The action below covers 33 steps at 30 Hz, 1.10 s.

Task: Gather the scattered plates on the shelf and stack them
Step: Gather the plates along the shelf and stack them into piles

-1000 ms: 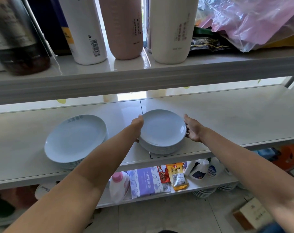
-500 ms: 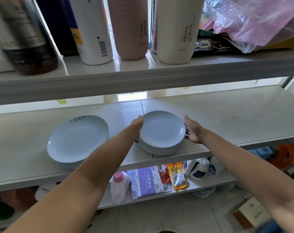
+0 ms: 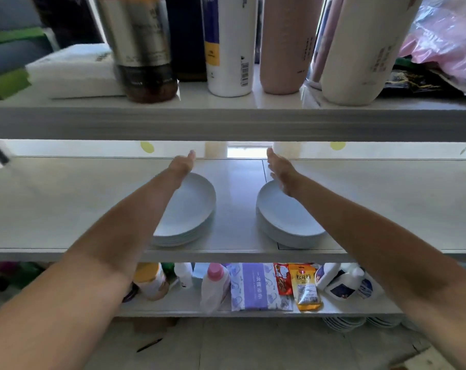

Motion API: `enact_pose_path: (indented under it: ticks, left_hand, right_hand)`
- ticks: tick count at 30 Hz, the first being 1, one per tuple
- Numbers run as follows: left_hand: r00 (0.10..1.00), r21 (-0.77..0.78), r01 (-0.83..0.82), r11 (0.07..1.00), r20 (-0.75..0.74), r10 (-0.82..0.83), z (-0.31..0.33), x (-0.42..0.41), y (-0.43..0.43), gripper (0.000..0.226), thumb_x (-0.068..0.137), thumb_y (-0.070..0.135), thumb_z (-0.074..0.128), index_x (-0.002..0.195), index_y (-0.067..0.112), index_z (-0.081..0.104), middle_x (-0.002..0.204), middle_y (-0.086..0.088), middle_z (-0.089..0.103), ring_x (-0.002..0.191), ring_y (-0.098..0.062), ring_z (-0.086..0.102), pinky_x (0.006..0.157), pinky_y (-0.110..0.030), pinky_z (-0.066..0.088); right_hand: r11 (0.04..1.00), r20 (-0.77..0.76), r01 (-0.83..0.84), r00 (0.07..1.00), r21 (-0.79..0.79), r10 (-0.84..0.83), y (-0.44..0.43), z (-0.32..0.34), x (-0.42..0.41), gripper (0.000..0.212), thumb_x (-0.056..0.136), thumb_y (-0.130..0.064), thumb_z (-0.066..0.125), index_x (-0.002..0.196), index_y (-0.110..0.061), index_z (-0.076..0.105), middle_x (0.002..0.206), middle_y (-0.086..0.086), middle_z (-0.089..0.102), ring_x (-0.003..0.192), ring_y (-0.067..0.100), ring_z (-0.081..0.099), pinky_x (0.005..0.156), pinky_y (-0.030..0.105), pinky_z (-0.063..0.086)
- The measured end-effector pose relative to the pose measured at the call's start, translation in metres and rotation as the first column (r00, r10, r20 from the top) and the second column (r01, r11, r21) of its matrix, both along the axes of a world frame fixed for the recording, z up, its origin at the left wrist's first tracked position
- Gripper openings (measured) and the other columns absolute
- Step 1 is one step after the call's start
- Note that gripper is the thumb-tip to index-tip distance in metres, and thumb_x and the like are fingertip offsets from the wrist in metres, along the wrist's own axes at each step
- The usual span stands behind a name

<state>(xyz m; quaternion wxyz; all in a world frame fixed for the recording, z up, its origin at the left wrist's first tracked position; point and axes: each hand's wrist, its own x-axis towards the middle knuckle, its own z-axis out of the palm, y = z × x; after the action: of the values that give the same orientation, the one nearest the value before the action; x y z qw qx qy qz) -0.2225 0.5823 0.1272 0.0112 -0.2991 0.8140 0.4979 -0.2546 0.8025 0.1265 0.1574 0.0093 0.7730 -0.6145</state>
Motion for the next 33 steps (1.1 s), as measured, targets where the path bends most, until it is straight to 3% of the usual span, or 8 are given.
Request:
enact_pose_path:
  ticks: [3,9,14,17,20,26,29,33]
  left_hand:
    - [0.992,0.003,-0.113,0.994,0.053,0.113,-0.011,0.020,-0.053,0.068,0.101,0.046,0.032,0.146,-0.004,0.032,0.151,-0.018,0.035,0.136,-0.034,0.039,0.111,-0.040,0.033]
    - [0.965,0.111,-0.183,0.977,0.208,0.157,-0.041,0.058,-0.121,0.064,0.101,0.047,0.026,0.147,0.003,0.032,0.150,-0.018,0.037,0.134,-0.037,0.040,0.109,-0.047,0.033]
    - [0.945,0.233,-0.178,0.956,0.313,0.099,-0.050,0.070,-0.136,0.065,0.097,0.057,0.024,0.136,0.008,0.043,0.095,-0.017,0.053,0.072,-0.028,0.053,0.086,-0.053,0.049]
    - [0.936,0.278,-0.195,0.941,0.340,0.093,-0.054,0.062,-0.143,0.065,0.094,0.058,0.026,0.133,0.011,0.050,0.113,-0.018,0.058,0.074,-0.029,0.059,0.087,-0.054,0.053]
    - [0.940,0.293,-0.191,0.937,0.330,0.088,-0.052,0.060,-0.141,0.060,0.097,0.053,0.025,0.128,0.009,0.051,0.095,-0.018,0.059,0.078,-0.030,0.060,0.093,-0.053,0.050]
    - [0.925,0.260,-0.156,0.953,0.377,0.048,-0.055,0.049,-0.143,0.062,0.095,0.054,0.023,0.125,0.009,0.052,0.103,-0.022,0.062,0.086,-0.035,0.064,0.089,-0.058,0.050]
    - [0.909,0.216,-0.137,0.967,0.415,0.036,-0.059,0.045,-0.144,0.054,0.095,0.042,0.032,0.123,0.004,0.057,0.119,-0.022,0.063,0.095,-0.038,0.064,0.085,-0.059,0.051]
    - [0.895,0.128,-0.071,0.989,0.446,0.006,-0.047,0.045,-0.135,0.034,0.091,0.021,0.044,0.108,-0.002,0.063,0.101,-0.018,0.065,0.082,-0.034,0.066,0.078,-0.052,0.057]
  right_hand:
    - [0.995,0.142,-0.066,0.987,-0.068,0.075,-0.056,-0.009,0.021,0.061,0.101,-0.047,0.028,0.150,-0.011,0.024,0.158,0.005,0.023,0.144,0.021,0.026,0.117,0.036,0.022]
    - [0.990,0.343,-0.104,0.937,0.094,0.066,-0.119,-0.030,0.046,0.063,0.101,-0.048,0.021,0.152,-0.012,0.014,0.160,0.010,0.011,0.147,0.031,0.014,0.119,0.049,0.017]
    - [0.992,0.432,-0.067,0.902,0.105,0.015,-0.141,-0.037,0.049,0.052,0.097,-0.039,0.039,0.140,-0.012,0.035,0.148,0.013,0.030,0.135,0.043,0.031,0.102,0.068,0.032]
    - [0.990,0.454,-0.027,0.890,0.139,-0.040,-0.146,-0.039,0.048,0.050,0.095,-0.038,0.041,0.137,-0.010,0.038,0.142,0.016,0.036,0.127,0.045,0.038,0.095,0.070,0.037]
    - [0.993,0.489,-0.001,0.871,0.119,-0.058,-0.147,-0.040,0.048,0.047,0.094,-0.037,0.042,0.131,-0.008,0.043,0.137,0.019,0.042,0.123,0.045,0.042,0.093,0.070,0.039]
    - [0.989,0.513,-0.016,0.856,0.144,-0.061,-0.153,-0.036,0.052,0.046,0.089,-0.036,0.048,0.125,-0.008,0.049,0.129,0.021,0.045,0.120,0.046,0.044,0.095,0.068,0.039]
    - [0.992,0.512,0.004,0.856,0.126,-0.069,-0.151,-0.034,0.051,0.034,0.092,-0.031,0.045,0.113,-0.004,0.048,0.102,0.018,0.048,0.111,0.044,0.045,0.097,0.069,0.035]
    - [0.995,0.532,0.008,0.844,0.097,-0.059,-0.144,-0.022,0.056,0.029,0.095,-0.029,0.040,0.095,-0.001,0.049,0.087,0.015,0.043,0.119,0.047,0.042,0.100,0.070,0.032]
